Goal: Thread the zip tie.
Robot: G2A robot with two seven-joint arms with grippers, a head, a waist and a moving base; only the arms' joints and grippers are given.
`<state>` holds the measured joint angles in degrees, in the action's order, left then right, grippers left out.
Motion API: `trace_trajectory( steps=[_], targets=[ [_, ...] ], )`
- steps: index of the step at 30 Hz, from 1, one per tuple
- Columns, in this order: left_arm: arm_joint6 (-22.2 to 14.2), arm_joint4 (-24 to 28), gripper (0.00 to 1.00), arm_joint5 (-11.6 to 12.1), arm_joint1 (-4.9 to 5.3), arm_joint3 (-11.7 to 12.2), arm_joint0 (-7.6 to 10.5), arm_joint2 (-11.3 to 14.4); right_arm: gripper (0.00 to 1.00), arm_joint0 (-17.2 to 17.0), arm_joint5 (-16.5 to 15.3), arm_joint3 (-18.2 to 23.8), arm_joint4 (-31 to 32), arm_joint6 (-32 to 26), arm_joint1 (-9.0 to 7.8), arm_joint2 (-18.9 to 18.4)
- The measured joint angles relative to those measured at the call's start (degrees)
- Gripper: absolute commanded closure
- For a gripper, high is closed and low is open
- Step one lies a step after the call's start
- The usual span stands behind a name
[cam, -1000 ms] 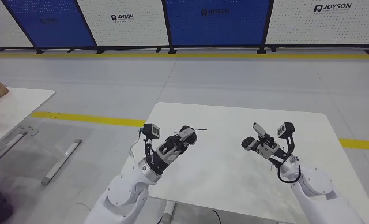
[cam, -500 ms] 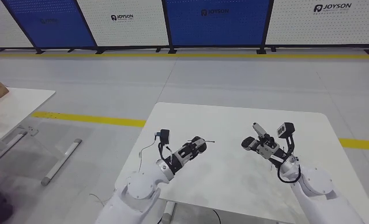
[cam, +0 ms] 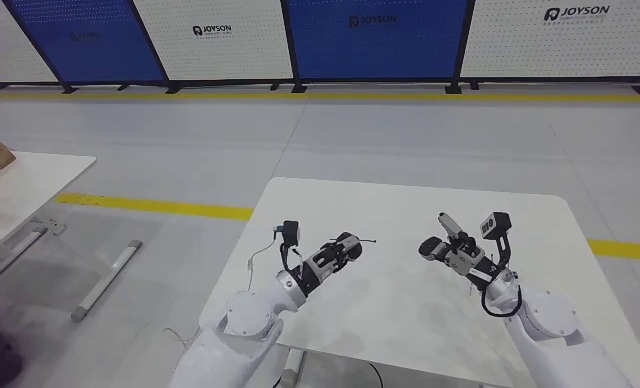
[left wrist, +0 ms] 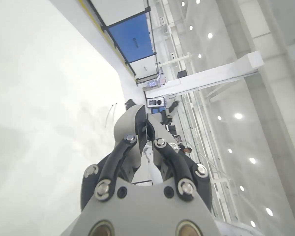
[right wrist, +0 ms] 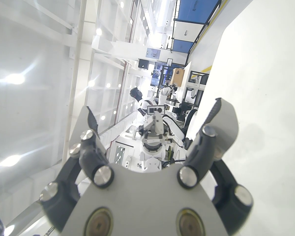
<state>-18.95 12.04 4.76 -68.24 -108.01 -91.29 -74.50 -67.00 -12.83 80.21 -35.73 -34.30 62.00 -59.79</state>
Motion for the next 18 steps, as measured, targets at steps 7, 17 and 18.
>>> trace_trajectory(
  steps=[7, 17, 18],
  targets=[
    [-1.09, 8.91, 1.00, 6.20, 0.31, -8.93, -2.90, -5.32, 0.00, 0.00, 0.00, 0.00, 0.00, 0.00, 0.00, 0.00],
    [-2.75, 7.96, 1.00, 5.03, 0.68, -10.85, -4.33, -6.63, 0.00, 0.00, 0.00, 0.00, 0.00, 0.00, 0.00, 0.00],
    [-2.38, 7.07, 1.00, 4.60, 0.66, -10.35, -4.10, -6.19, 0.00, 0.00, 0.00, 0.00, 0.00, 0.00, 0.00, 0.00]
  ],
)
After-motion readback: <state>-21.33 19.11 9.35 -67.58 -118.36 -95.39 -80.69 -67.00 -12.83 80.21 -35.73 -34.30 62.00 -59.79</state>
